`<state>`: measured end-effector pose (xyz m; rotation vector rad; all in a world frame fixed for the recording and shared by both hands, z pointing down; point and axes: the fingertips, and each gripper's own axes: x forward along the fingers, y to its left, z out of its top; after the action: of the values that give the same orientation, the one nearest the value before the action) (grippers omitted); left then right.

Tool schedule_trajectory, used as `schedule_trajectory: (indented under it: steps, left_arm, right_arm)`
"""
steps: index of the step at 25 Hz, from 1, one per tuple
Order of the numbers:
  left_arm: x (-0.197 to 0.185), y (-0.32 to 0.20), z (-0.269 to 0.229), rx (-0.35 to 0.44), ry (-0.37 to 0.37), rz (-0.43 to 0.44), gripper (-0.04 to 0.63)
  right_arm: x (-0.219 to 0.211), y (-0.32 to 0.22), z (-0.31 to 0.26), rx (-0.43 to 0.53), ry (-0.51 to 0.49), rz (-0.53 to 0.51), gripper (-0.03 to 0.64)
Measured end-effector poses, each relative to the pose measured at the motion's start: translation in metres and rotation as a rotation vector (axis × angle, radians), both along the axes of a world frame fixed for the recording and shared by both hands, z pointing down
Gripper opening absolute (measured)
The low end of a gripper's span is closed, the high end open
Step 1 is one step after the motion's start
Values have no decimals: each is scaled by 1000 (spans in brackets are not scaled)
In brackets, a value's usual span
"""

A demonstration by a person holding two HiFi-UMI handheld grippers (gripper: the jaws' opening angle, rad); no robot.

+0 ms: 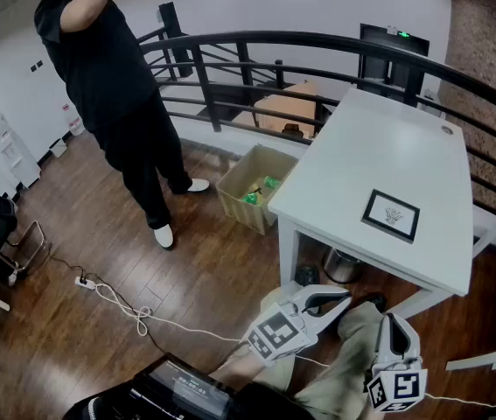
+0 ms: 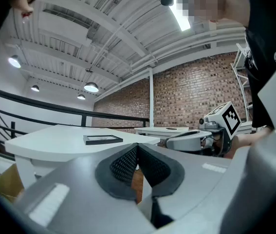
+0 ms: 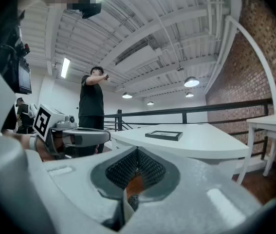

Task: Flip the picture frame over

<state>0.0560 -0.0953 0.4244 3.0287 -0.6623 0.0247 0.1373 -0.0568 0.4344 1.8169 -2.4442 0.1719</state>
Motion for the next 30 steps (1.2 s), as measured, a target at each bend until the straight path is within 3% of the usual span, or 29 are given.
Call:
schedule_trajectory:
  steps: [6,17,19,22,26,30]
  left_arm:
    - [7,-14,-2,-9,-5,7,16]
    - [15,-95,-20,38,-89,-73,15]
    - [20,-108,-19,10,-124,-76,38]
    - [27,-128,-1,-17,-197,-74,115]
    - [32,-146,11,-32,-286,-86,146]
    - [36,-162,27,-53,-430,-95,203]
  right_arm:
    - [8,-6,0,-1,19,-1,-8]
    - [43,-72,-20,4,104,15,-8]
    - [49,-86,-21,-3,124,10,-8]
    - [55,-106,-16,-38,166,-2,45]
    - [62,-127,-7,-106,211,-13,101]
    - [70,-143,13,-213,269,-15,132]
